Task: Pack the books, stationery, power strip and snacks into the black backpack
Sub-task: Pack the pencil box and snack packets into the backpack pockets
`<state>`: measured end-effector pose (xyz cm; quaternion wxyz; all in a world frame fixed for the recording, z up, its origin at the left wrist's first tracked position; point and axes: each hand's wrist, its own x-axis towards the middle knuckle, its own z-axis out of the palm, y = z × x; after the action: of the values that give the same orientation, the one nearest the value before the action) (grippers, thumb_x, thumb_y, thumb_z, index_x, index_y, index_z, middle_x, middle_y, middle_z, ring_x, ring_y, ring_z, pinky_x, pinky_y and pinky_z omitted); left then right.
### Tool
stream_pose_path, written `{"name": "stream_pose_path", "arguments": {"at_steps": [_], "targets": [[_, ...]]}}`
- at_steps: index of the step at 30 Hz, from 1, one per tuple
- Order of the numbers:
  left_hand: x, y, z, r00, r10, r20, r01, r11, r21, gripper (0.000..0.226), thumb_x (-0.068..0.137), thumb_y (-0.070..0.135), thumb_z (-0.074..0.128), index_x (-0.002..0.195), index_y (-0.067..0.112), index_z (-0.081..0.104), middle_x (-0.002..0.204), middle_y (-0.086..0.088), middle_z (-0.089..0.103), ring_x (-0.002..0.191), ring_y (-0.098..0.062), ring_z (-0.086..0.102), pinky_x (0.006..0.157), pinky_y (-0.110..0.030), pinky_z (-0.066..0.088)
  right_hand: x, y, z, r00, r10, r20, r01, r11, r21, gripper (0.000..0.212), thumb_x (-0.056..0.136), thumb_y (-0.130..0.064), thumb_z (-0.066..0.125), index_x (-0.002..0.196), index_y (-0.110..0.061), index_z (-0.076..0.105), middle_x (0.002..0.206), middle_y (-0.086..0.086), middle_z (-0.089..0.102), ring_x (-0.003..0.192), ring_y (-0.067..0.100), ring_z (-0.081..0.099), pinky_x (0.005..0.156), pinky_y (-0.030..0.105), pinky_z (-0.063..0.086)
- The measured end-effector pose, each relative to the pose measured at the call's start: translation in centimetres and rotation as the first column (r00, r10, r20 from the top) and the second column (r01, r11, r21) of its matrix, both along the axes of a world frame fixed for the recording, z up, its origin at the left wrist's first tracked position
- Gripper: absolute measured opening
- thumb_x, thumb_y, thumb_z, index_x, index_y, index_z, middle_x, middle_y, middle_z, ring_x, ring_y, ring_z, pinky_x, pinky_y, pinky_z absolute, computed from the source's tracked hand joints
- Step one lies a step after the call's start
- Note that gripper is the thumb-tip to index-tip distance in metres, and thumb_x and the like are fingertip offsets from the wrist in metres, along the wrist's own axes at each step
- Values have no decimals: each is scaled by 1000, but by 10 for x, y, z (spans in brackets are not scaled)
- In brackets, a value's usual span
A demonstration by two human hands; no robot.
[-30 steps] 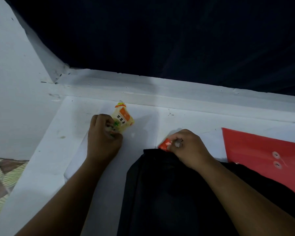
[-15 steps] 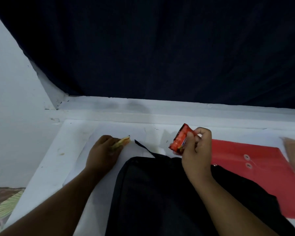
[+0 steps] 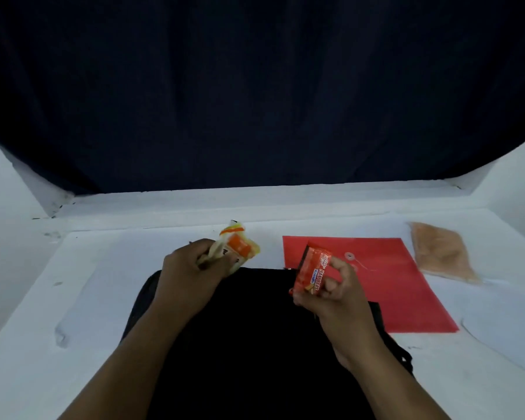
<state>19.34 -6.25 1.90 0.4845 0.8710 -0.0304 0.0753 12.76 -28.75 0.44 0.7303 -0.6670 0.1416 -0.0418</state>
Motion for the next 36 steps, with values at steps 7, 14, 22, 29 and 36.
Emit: {"name": "stream_pose_path", "arguments": {"at_steps": [7,14,22,29,36], "targets": [[-70,-110,-8,996,-82,-25,76,975,-208,26,81,44,75,80,18,73,69,-6,70,69,-32,70,68,-52,57,-43,-112,-12,998,-57,3,56,968,-246,65,72,-11,87,122,-29,50,91,-11,77,83,8,73,81,38,57],[-112,-195,-41,987,-143,-76,133,983,-123,6,90,25,73,85,28,75,78,5,73,71,-15,69,63,-33,54,-63,-196,-67,1000,-11,-30,-6,855,-518,41,86,-16,74,111,-42,53,97,-19,68,87,0,66,74,20,52],[-133,-220,-97,989,-28,-147,13,995,-100,26,86,51,69,76,27,69,72,8,69,65,-1,63,65,-25,50,-72,-246,-111,996,6,-86,-73,595,-800,52,93,-43,63,141,-28,50,124,0,64,105,18,64,88,32,54],[-135,-223,-92,973,-37,-228,-23,968,-252,1,91,16,73,90,16,73,84,-5,75,77,-16,70,69,-24,54,-76,-246,-102,995,16,99,65,643,-763,31,88,-31,71,117,-25,61,111,-6,55,88,7,58,71,23,52],[-144,-228,-79,948,-128,-292,-41,858,-512,11,94,15,67,101,9,74,98,-18,75,88,-27,70,81,-37,53,-85,-194,-80,926,376,33,-327,841,-430,36,88,-40,70,122,-39,57,105,-18,66,95,-5,61,73,15,49]]}}
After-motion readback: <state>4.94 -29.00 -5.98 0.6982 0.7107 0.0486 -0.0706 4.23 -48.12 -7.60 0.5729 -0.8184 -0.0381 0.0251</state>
